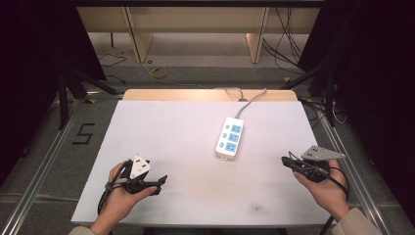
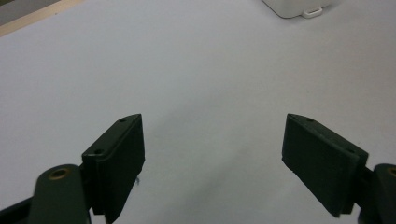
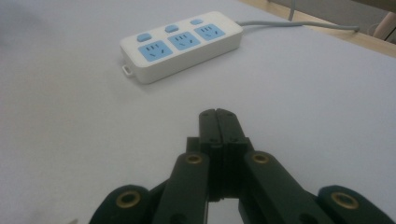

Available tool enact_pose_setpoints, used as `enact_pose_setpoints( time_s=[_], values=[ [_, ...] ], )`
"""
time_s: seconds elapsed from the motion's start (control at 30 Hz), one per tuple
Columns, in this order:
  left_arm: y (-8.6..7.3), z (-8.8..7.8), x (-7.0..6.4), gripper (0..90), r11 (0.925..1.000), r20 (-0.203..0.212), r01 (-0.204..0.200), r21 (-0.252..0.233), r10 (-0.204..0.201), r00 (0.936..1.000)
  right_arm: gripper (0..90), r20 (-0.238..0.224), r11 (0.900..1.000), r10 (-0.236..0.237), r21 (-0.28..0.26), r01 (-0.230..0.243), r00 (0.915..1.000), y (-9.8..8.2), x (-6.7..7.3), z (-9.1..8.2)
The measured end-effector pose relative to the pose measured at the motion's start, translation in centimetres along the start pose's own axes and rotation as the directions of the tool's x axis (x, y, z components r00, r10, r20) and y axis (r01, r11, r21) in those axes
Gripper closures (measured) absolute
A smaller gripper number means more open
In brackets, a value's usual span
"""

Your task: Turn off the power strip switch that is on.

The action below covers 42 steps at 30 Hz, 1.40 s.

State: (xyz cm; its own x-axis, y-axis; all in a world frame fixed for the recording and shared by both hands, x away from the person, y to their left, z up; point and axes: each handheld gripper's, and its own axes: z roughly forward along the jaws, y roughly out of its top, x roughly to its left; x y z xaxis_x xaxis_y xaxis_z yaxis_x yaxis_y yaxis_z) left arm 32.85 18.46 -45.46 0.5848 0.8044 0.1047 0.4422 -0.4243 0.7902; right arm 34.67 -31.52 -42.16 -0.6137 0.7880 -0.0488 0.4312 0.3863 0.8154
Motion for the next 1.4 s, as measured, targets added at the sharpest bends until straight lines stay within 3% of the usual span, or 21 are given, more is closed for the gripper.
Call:
enact_pose_setpoints(
  time_s=[1.4],
  values=[
    [0.0,0.2,-0.2,21.2,0.9998,0.013,-0.010,0.016,0.010,0.9999,90.0,-0.042,0.999,0.005,0.037,-0.003,0.9991,4.4,-0.8,4.9]
  ],
)
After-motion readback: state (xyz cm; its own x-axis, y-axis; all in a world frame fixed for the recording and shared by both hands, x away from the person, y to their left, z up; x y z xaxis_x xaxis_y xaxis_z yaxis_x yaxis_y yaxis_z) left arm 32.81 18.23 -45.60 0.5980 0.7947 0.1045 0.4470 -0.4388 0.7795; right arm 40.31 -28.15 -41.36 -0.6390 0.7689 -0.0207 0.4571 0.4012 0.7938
